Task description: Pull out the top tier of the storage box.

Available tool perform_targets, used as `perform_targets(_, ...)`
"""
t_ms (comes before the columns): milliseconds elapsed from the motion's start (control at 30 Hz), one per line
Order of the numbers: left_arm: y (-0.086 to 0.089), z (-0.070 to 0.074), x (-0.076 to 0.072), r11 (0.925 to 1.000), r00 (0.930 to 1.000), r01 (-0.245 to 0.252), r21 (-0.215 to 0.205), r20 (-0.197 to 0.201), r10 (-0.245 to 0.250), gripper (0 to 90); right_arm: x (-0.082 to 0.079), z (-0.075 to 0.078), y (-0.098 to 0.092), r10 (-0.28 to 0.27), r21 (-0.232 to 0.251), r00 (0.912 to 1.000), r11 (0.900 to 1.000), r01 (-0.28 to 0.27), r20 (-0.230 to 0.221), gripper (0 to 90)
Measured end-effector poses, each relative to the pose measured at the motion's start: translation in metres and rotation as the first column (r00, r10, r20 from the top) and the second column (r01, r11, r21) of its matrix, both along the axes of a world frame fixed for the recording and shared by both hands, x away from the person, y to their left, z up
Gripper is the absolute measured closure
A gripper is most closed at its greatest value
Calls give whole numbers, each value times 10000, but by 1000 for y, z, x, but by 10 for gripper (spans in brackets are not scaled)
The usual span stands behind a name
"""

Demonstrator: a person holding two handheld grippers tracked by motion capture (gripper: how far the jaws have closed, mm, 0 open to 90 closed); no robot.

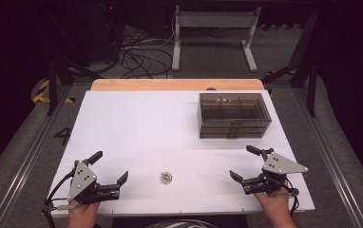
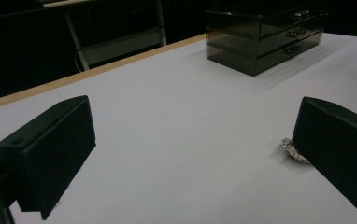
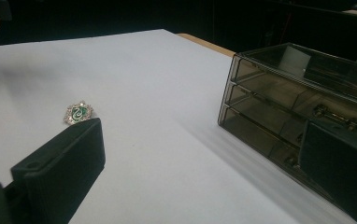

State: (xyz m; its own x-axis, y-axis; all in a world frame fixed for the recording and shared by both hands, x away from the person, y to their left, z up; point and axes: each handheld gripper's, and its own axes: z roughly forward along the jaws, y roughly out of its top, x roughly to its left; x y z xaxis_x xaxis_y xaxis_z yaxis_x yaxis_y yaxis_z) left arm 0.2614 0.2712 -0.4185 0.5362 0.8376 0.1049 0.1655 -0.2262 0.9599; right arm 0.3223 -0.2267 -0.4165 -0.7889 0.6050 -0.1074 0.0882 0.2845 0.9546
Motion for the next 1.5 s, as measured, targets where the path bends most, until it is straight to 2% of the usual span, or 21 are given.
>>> perform_targets(67, 1, 0, 0, 10000, 10000, 18, -76, 13, -18, 3, 0, 0, 0, -2, 25, 10000, 10000, 1, 16, 10)
perform_targets(267, -1, 1, 0, 9995, 9999, -29, 300, 148, 25, 5, -1, 0, -1, -4, -22, 10000, 10000, 4, 39, 10)
perform_targets(433, -2, 1, -1, 9990, 9996, -44, 455, 263, 32, 6, -2, 1, 0, -16, -83, 10000, 10000, 17, 69, 11)
perform_targets(700, -1, 1, -1, 9989, 9997, -91, 466, 227, 81, 7, -2, 1, 1, -33, -95, 10000, 9999, 34, 88, 13)
perform_targets(933, -1, 2, -1, 9988, 9998, -94, 473, 202, 85, 8, 0, 2, 3, 14, -187, 10000, 9998, -16, -96, 41)
perform_targets(1233, -1, 1, 0, 9987, 9997, -173, 489, 163, 165, 8, 8, 12, 11, 214, -379, 9995, 9990, -222, -219, 44)
perform_targets(1500, -2, 0, 0, 9985, 9998, -165, 523, 149, 158, 8, 13, 19, 15, 327, -544, 9994, 9980, -330, -78, 50)
